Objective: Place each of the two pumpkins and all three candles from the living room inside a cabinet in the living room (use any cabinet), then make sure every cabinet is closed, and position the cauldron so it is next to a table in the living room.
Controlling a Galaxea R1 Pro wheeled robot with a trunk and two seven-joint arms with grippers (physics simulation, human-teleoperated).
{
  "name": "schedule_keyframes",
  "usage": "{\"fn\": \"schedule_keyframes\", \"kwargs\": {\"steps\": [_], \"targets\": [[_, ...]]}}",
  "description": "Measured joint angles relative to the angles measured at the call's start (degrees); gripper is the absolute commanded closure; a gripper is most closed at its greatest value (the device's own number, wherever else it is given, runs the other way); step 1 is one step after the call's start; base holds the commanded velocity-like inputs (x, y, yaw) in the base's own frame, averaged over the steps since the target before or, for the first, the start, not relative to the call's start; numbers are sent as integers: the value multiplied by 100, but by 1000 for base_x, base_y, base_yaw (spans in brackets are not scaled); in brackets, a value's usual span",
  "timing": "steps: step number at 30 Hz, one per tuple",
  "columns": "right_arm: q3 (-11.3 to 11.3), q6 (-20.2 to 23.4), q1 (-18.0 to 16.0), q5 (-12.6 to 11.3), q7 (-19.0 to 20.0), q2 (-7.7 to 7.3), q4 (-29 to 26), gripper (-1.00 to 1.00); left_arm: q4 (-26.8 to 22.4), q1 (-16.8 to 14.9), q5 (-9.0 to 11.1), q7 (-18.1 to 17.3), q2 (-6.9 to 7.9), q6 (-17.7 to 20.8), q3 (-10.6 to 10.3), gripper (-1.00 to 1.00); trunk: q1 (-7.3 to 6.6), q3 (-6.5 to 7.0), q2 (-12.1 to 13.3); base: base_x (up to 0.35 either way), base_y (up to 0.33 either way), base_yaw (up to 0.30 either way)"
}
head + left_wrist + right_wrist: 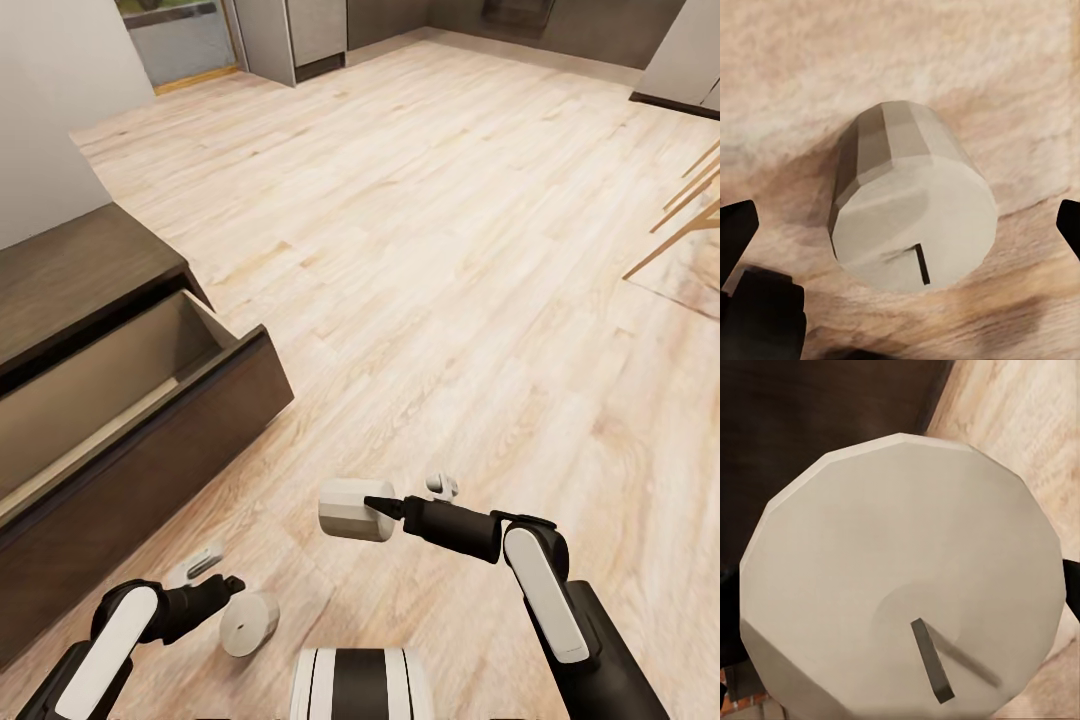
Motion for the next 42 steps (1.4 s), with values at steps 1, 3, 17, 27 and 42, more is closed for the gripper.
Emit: {"fn": "schedule_keyframes", "kwargs": {"steps": [1, 3, 17, 27, 42], "targets": [[0, 1, 0, 0, 0, -1, 0, 100, 7, 0, -4, 1, 0, -37, 0, -100, 3, -22, -1, 0, 0, 0], [0, 4, 0, -1, 0, 0, 0, 100, 11, 0, -6, 2, -1, -61, 0, -100, 8, -66, -4, 0, 0, 0], [0, 2, 3, -1, 0, 0, -1, 100, 23, 0, 31, -22, -14, -77, -14, -100, 44, -377, -23, 0, 0, 0], [0, 1, 0, -14, 1, -1, -1, 100, 10, -2, 29, -46, -289, -70, -69, -100, 61, -533, -32, 0, 0, 0], [0, -3, 1, -1, -9, 0, 9, 100, 11, 0, -167, -33, -291, -77, -65, -100, 75, -643, -39, 0, 0, 0]]}}
